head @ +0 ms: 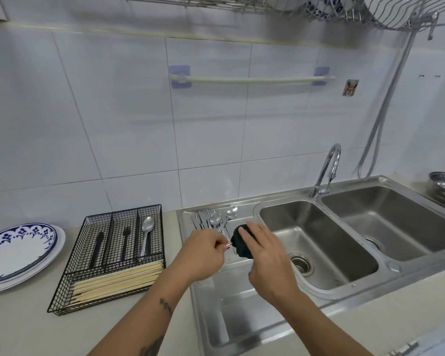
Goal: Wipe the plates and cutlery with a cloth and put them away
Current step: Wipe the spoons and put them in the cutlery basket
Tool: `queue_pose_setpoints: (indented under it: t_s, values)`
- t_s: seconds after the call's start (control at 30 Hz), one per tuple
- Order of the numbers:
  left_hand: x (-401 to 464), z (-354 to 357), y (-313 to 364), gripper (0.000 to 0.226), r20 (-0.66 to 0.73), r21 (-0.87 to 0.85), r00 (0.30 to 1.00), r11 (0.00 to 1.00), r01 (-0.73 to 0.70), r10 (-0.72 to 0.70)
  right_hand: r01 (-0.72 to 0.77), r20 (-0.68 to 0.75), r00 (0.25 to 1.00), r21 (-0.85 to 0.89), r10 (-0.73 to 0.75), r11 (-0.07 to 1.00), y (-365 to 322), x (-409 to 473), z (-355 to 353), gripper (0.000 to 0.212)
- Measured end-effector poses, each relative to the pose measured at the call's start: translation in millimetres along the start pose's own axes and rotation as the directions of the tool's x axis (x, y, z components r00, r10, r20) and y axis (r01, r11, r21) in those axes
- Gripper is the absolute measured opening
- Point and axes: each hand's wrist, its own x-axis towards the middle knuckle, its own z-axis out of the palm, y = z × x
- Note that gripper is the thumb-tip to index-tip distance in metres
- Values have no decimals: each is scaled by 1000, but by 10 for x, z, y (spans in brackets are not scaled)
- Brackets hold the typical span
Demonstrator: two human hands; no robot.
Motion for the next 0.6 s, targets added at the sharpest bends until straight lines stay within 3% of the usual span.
queue_pose_setpoints:
  t_s: [0.07, 0.17, 0.23, 0.33, 0.47, 0.6]
  values:
    - [-18, 0, -8, 28, 27, -28, 999, 999, 25, -25, -52, 14, 998, -60, 53, 997, -56, -14, -6, 86]
    - [-32, -16, -45, 30, 41, -175, 995, 980, 92, -87, 87, 15, 996, -144, -85, 986, -115, -27, 28, 89]
    - [-31, -28, -57, 26, 45, -223, 990, 965, 142, -135, 77, 35, 997, -168, -72, 983, -14, 9, 25, 92]
    - [-24, -16, -95, 24, 40, -266, 980, 943, 198, -194, 14, 66, 998, -136, -5, 991, 29, 23, 25, 93]
    - [13, -41, -154, 21, 25, -323, 969, 915, 242, -247, 171, 74, 984, -101, -163, 980, -19, 33, 91, 94]
    - [11, 1, -257, 18, 32, -344, 958, 897, 277, -283, 81, 141, 988, -76, -70, 994, 56, 118, 73, 95]
